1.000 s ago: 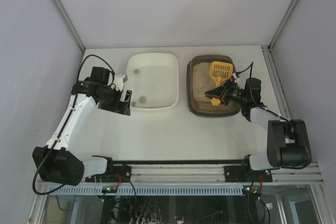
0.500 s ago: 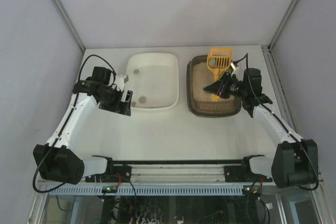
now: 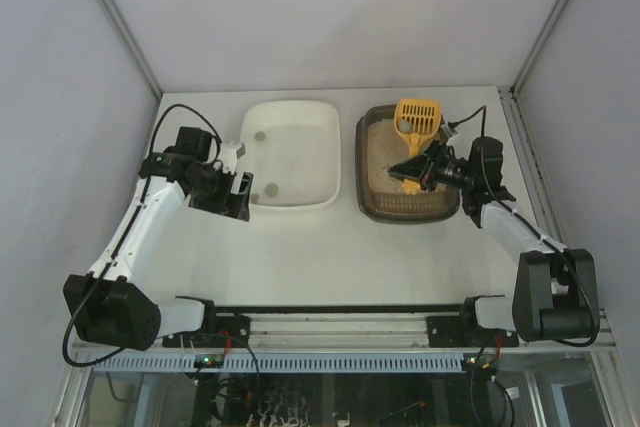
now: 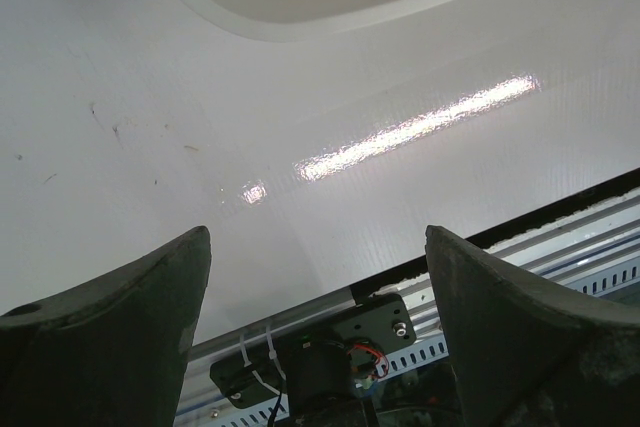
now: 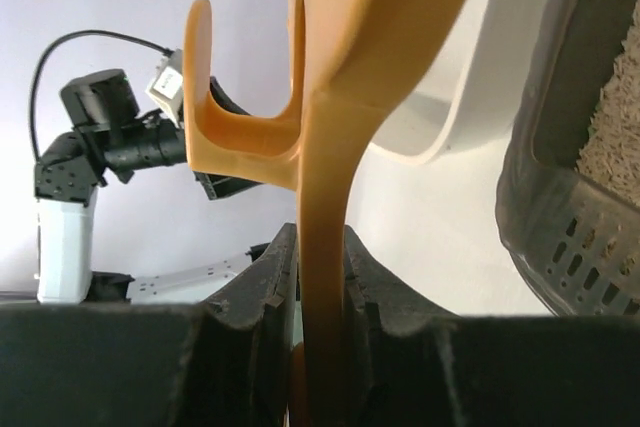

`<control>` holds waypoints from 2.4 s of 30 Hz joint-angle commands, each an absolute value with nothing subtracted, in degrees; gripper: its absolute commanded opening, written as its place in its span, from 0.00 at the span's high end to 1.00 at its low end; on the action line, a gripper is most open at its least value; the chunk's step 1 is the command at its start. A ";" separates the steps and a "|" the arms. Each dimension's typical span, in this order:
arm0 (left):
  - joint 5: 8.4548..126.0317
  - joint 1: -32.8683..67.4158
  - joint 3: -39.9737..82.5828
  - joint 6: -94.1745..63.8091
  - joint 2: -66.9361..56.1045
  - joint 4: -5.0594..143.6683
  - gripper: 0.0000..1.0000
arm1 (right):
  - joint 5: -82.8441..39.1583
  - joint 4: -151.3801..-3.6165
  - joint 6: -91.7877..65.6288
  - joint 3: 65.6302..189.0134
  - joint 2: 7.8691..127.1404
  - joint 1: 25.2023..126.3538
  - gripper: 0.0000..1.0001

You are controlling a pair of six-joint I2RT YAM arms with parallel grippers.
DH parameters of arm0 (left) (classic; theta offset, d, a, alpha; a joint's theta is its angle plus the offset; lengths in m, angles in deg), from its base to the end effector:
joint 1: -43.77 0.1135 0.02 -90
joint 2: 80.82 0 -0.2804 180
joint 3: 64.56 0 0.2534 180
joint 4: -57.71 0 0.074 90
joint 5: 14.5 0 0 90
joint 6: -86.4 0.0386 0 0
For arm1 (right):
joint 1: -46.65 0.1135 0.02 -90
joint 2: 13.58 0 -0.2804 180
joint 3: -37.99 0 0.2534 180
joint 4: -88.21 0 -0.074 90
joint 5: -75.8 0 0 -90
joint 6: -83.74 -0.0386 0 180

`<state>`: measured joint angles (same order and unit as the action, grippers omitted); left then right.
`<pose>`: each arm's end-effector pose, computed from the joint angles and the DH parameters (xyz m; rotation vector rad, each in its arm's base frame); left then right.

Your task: Clean the litter box

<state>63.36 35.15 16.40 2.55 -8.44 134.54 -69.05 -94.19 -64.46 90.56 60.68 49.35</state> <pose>0.2233 -0.0421 0.3148 0.4094 2.7214 -0.3039 0.2684 0.0443 0.2579 0.2752 2.0796 1.5884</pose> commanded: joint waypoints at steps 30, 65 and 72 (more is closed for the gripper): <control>72.70 45.17 29.31 4.98 -7.35 139.92 0.00 | 6.47 -20.98 -18.74 149.04 92.73 96.06 1.00; 77.07 41.64 46.55 5.98 7.77 143.20 0.00 | 13.81 -14.87 -14.12 152.54 89.33 95.85 1.00; 73.91 37.10 65.79 6.11 20.71 147.31 0.00 | 2.77 0.55 -23.54 152.74 81.85 82.08 1.00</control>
<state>77.96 39.08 55.85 5.13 15.45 144.60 9.37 -10.61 -16.24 151.63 87.24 86.42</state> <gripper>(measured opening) 0.996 0.176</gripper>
